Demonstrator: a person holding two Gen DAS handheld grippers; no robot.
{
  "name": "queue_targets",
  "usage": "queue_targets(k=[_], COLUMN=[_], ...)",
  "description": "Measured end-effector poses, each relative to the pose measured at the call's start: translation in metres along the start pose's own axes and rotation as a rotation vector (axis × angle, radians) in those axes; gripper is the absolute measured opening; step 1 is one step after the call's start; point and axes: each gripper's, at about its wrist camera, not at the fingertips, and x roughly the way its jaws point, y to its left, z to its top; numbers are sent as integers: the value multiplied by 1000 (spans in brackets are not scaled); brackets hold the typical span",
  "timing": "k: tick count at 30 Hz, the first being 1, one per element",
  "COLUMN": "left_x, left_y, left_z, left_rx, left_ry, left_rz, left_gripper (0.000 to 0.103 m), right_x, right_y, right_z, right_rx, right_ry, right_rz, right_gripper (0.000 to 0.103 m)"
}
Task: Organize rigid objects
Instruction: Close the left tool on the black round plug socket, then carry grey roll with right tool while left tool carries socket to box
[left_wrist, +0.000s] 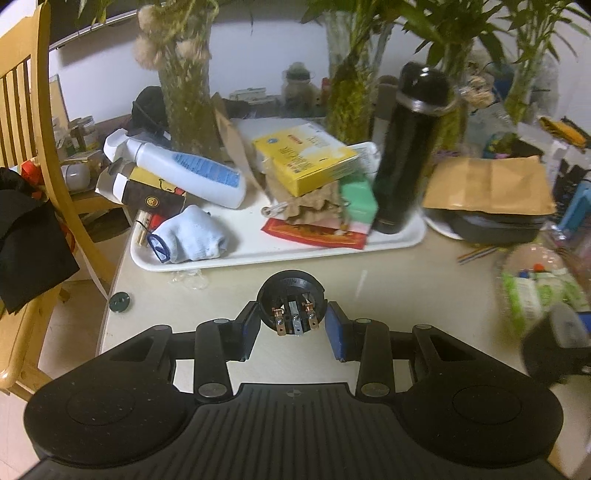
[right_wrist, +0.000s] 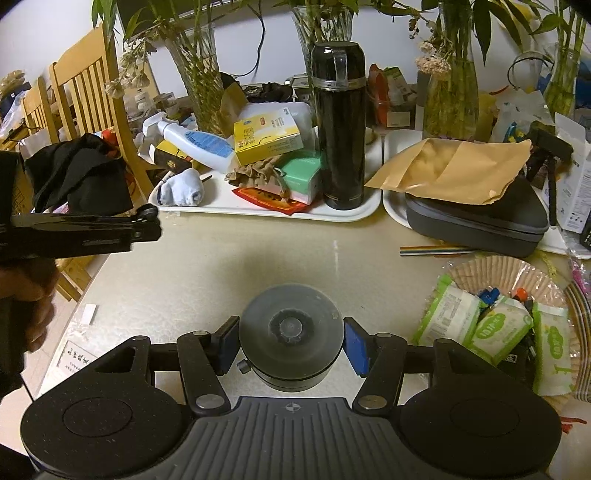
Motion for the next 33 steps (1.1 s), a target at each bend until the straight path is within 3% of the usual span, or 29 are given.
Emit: queue_targets(k=[14,33], left_x=[-67,-113], left_y=[-29,-51], left_z=[-27,-85], left_rx=[60,89], left_ry=[-37,-6], left_rz=[-57,-82], left_gripper=[38,38], right_x=[-16,-48], right_y=[10,39], right_z=[-12,-46], right_rx=[-16,-50], right_ry=[-14,-34], right_rz=[2,32], right_gripper=[61,61])
